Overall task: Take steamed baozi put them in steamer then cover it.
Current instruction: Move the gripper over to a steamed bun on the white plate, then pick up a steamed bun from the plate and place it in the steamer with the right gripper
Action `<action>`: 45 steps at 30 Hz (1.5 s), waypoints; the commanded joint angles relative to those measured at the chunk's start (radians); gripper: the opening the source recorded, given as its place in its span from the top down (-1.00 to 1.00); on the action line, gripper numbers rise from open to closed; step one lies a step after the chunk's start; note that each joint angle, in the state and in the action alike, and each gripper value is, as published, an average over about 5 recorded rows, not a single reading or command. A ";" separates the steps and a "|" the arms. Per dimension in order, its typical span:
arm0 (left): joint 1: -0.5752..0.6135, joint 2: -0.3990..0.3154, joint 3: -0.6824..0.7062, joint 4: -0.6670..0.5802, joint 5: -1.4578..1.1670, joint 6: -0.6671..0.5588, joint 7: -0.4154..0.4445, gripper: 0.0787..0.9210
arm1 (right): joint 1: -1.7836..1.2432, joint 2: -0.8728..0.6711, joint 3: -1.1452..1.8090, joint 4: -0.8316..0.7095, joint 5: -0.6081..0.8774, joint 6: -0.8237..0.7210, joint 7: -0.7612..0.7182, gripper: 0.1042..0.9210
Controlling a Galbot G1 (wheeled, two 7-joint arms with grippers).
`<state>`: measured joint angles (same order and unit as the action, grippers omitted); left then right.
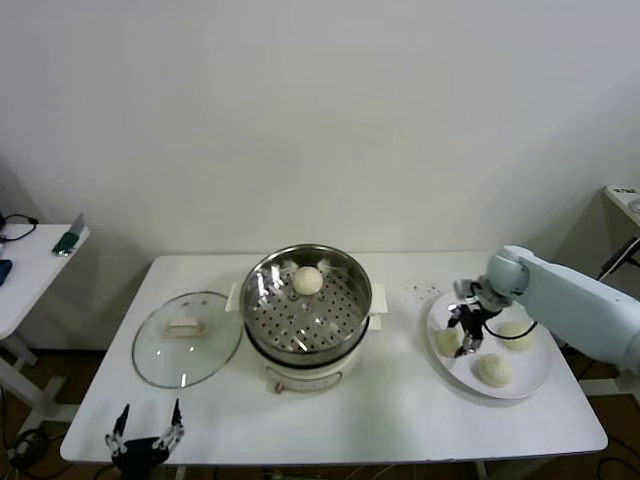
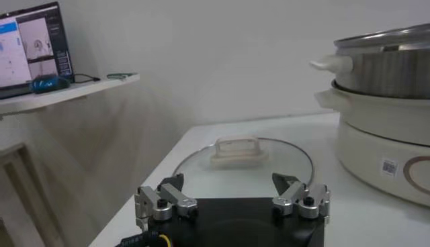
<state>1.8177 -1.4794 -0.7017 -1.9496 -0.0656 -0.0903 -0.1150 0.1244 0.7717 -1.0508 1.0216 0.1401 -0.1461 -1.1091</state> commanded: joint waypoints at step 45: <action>0.022 0.031 0.050 -0.066 0.025 0.003 -0.005 -0.77 | 0.493 0.710 -0.468 -0.002 0.684 -0.170 0.158 -0.45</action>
<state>1.8402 -1.4540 -0.6494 -2.0191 -0.0332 -0.0908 -0.1188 0.6764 1.3894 -1.4934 1.0330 0.8101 -0.2986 -0.9707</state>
